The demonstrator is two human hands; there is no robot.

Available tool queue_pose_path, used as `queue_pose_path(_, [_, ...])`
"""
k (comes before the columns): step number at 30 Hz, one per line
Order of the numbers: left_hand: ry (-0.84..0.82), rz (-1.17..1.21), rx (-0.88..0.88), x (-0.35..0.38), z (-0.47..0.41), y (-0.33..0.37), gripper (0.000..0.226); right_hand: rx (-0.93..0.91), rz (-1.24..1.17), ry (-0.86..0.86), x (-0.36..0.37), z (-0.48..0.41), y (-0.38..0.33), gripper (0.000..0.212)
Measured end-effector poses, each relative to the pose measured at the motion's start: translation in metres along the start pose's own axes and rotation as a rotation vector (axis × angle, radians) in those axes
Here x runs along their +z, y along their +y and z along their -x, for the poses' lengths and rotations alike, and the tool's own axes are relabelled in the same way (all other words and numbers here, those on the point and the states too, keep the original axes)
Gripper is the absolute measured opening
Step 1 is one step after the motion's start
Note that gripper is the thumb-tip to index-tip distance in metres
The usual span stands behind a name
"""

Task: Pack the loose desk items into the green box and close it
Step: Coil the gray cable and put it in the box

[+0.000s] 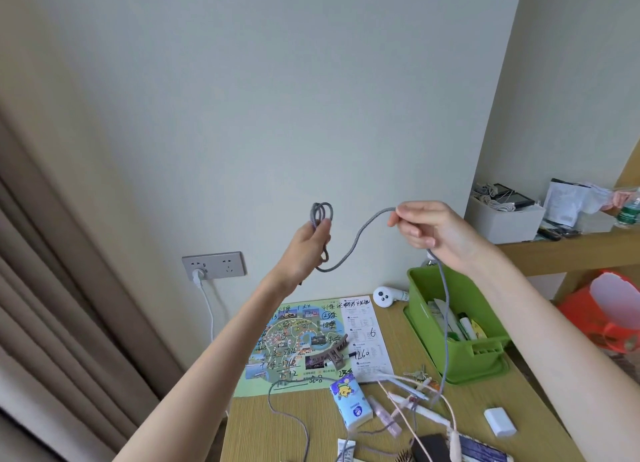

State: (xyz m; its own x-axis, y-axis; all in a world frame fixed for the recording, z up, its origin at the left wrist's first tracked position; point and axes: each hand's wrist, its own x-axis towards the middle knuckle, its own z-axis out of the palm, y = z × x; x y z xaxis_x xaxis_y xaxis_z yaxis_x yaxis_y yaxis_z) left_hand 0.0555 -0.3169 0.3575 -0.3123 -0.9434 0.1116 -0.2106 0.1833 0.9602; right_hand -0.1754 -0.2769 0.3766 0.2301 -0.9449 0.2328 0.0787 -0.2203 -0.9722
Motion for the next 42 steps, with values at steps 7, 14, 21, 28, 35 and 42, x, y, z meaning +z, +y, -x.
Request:
queue_pose_path(7, [-0.301,-0.122,0.062,0.022,0.016,0.006,0.044,-0.103,0.360,0.079,0.017,-0.013,-0.015,0.030])
queue_pose_path(14, [-0.452,-0.050,0.067,0.033,0.022,0.015,0.040,-0.142,0.414,0.185,0.025,-0.021,-0.012,0.029])
queue_pose_path(21, [-0.252,0.165,0.110,0.017,0.011,0.024,0.039,-0.042,0.275,0.199,0.020,-0.009,0.012,0.039])
queue_pose_path(28, [0.013,0.219,0.096,0.029,0.005,0.025,0.039,-0.008,0.221,0.089,0.042,-0.007,0.017,0.039])
queue_pose_path(35, [-0.050,0.155,0.140,0.034,0.010,0.026,0.035,0.038,0.153,0.081,0.052,-0.007,0.019,0.046])
queue_pose_path(42, [-0.003,0.141,0.201,0.031,0.014,0.031,0.027,0.170,0.273,0.054,0.050,-0.002,0.018,0.055])
